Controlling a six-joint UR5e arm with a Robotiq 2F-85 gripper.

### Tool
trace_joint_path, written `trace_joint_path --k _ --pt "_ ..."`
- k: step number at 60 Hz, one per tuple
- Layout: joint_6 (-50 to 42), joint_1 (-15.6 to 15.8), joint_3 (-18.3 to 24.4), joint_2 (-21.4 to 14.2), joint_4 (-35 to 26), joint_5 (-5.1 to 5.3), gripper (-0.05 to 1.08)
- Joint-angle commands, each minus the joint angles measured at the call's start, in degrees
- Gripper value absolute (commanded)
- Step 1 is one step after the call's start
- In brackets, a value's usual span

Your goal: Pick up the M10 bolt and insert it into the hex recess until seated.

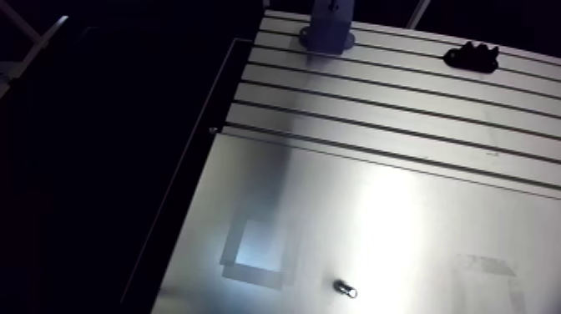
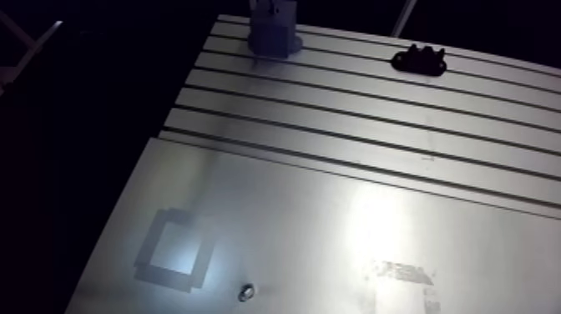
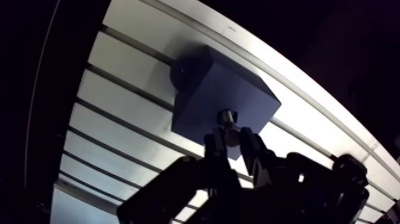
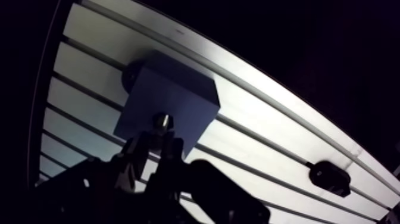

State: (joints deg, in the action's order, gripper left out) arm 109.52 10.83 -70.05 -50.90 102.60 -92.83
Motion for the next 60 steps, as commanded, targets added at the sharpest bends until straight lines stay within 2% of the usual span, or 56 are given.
trace_joint_path --k 1,8,38,48,49,50,51,52,53,54,55,56,57,58,59,60 --pt "-0.5 0.4 -0.2 0.1 0.9 0.23 0.0" --pt "-0.4 0.5 -0.3 0.0 2.5 0.4 0.0" --pt "-1.6 0.5 -0.3 -0.5 2.6 0.66 0.0" --pt "-3.7 0.6 -0.6 -1.2 2.6 0.17 0.01" --pt "-3.7 0.6 -0.6 -1.3 2.3 0.15 0.12" --pt "-3.7 0.6 -0.6 -1.3 2.3 0.15 0.12" --pt "-3.8 0.6 -0.6 -1.3 2.4 0.23 0.33" --pt "-4.3 0.6 -0.6 -1.4 2.4 0.46 0.48" --pt "-4.3 0.6 -0.6 -1.4 2.4 0.46 0.48" --pt "-5.3 0.6 -0.6 -1.6 2.4 0.5 0.6" --pt "-5.3 0.6 -0.6 -1.6 2.4 0.5 0.6" --pt "-6.6 0.5 -0.6 -1.8 2.4 0.35 0.74" --pt "-6.6 0.5 -0.6 -1.8 2.4 0.35 0.74" --pt "-7.8 0.5 -0.5 -2.0 2.3 0.33 0.89" --pt "-7.8 0.5 -0.5 -2.0 2.3 0.33 0.89" --pt "-9.2 0.4 -0.4 -2.1 2.1 0.33 1.0"
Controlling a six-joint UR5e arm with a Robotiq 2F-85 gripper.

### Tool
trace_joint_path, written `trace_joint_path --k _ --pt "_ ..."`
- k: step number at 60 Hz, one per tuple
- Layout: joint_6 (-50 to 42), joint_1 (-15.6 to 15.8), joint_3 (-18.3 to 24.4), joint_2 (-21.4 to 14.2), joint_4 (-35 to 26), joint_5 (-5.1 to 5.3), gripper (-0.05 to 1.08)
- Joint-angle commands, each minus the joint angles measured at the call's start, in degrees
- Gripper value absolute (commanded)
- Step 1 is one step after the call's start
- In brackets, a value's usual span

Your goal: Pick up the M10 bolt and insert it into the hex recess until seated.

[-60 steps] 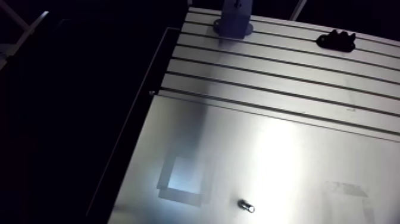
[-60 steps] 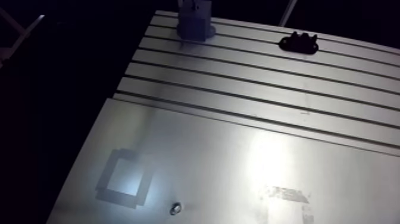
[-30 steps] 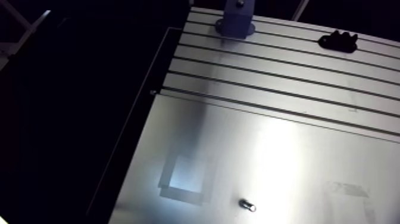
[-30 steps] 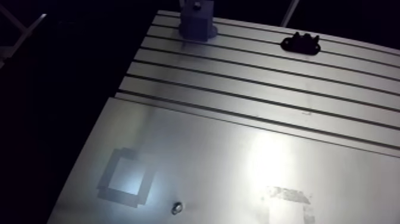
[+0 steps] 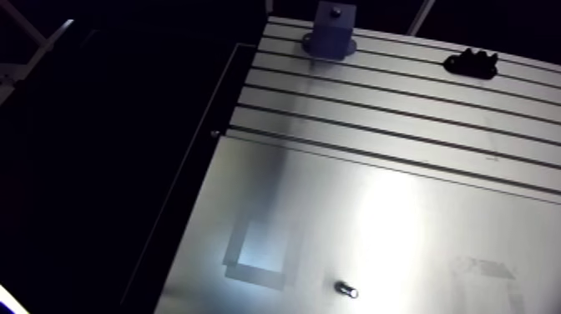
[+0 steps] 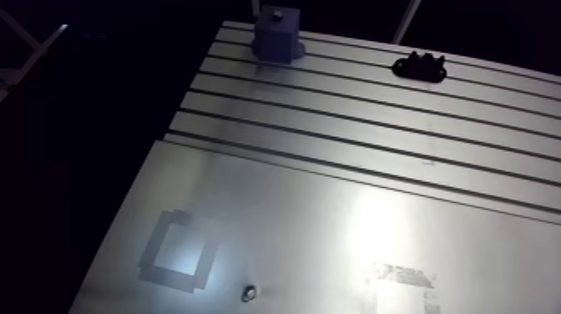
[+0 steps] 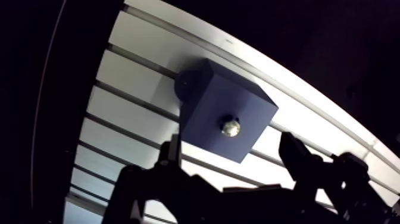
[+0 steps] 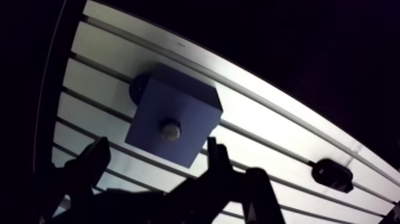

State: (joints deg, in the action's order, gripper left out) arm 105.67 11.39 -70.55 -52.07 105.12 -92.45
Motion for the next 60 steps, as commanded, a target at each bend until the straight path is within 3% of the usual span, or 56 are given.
trace_joint_path --k 1,4,12,15,19,60 --pt "-5.4 -0.2 0.1 -0.9 -0.4 -0.06 1.0" --pt "-8.9 -0.3 0.3 -1.1 -1.1 -0.07 1.07" --pt "-17.2 -0.2 0.4 -1.7 -2.5 0.2 1.08" --pt "-22.3 0.0 0.5 -1.9 -2.6 -0.53 1.08" --pt "-24.7 0.0 0.2 -1.9 -2.4 -0.66 1.08" --pt "-24.9 0.2 0.6 -0.6 -1.1 -0.6 1.08"
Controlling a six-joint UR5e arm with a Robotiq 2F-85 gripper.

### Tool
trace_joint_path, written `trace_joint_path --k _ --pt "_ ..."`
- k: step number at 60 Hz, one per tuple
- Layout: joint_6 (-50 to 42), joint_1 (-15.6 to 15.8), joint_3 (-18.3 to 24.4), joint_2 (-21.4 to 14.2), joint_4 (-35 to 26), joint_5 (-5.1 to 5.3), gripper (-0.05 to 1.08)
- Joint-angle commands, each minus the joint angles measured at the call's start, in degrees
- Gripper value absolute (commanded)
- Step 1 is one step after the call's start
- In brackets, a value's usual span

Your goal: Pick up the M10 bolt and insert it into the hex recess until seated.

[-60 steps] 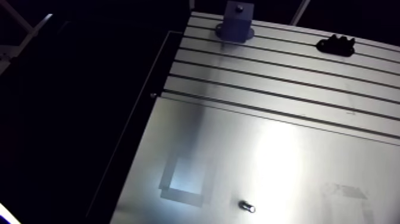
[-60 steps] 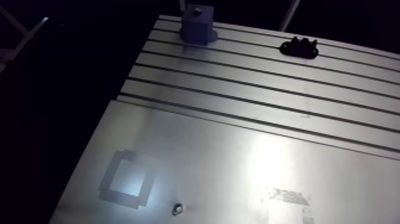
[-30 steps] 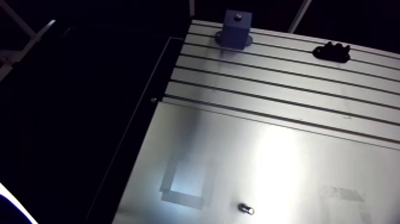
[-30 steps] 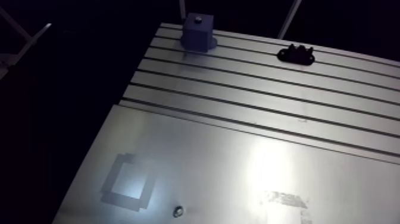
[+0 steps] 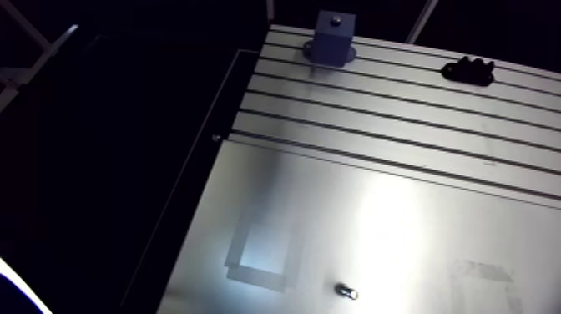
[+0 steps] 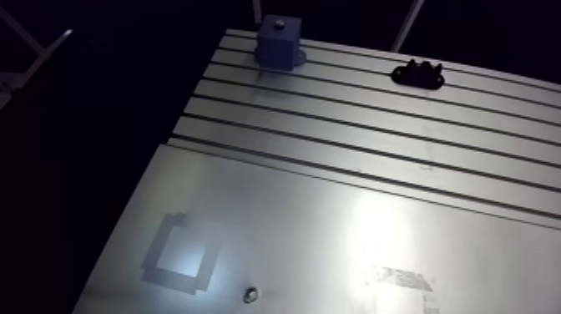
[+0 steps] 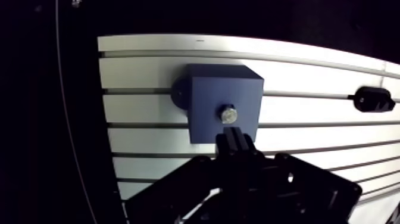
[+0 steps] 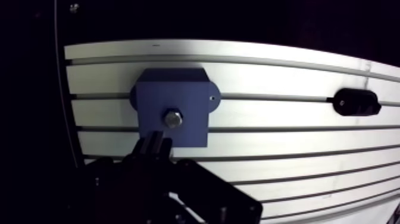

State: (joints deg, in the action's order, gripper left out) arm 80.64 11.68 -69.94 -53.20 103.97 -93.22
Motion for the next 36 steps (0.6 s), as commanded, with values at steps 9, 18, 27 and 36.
trace_joint_path --k 9,18,27,36 --pt "0.2 -0.1 -0.6 0.7 0.0 0.35 1.08" --pt "0.3 -0.4 -0.9 0.9 0.3 0.27 1.08" --pt "0.4 -0.9 -1.3 1.2 0.9 0.27 1.08" --pt "0.4 -1.2 -1.6 1.3 2.2 0.45 1.08"
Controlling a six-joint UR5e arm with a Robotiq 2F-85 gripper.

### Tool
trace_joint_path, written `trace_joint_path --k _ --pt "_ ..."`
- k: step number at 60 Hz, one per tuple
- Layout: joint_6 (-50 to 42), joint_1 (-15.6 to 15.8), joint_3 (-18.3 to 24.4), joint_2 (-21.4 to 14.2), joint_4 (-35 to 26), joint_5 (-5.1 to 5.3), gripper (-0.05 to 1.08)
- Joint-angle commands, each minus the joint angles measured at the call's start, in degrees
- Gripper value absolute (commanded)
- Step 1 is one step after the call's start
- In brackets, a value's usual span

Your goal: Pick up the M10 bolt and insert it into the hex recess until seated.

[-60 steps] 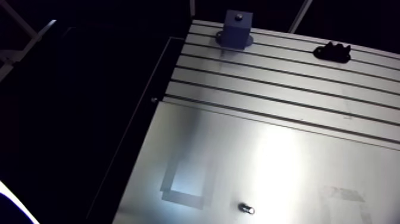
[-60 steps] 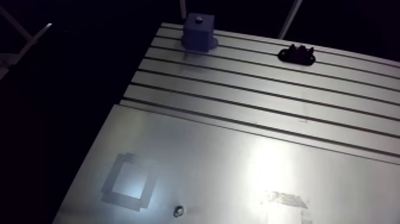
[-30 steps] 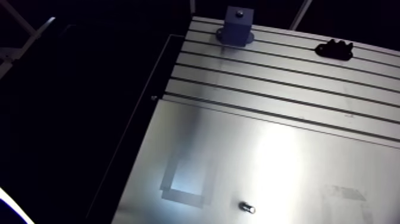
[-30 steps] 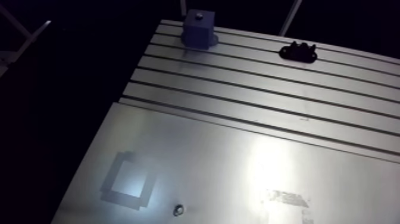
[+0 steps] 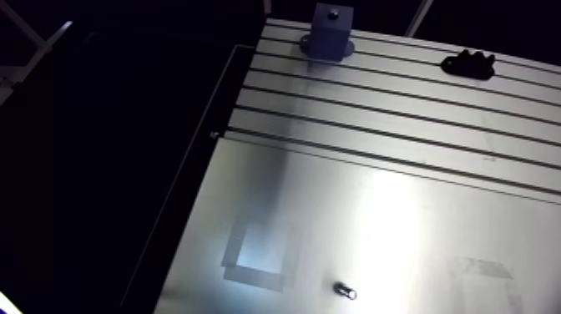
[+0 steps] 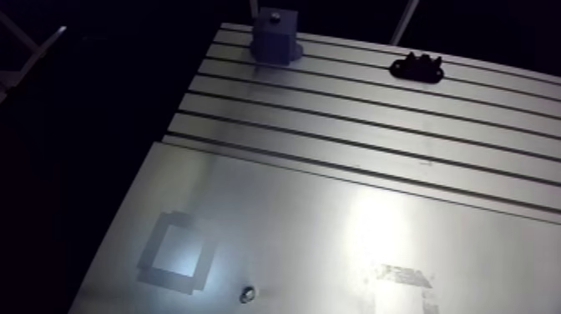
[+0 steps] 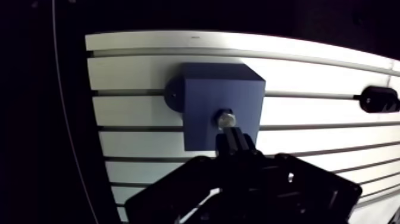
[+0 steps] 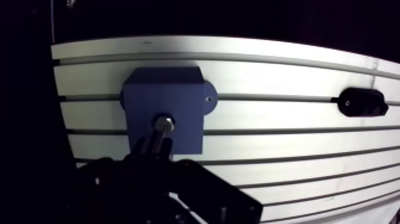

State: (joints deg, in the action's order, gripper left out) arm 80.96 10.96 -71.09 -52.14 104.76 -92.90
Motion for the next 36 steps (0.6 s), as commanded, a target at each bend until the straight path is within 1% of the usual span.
trace_joint_path --k 1,36 --pt "0.1 -0.6 -0.6 0.3 1.5 0.13 1.08" --pt "1.2 -0.5 -1.2 0.6 1.6 0.4 1.08"
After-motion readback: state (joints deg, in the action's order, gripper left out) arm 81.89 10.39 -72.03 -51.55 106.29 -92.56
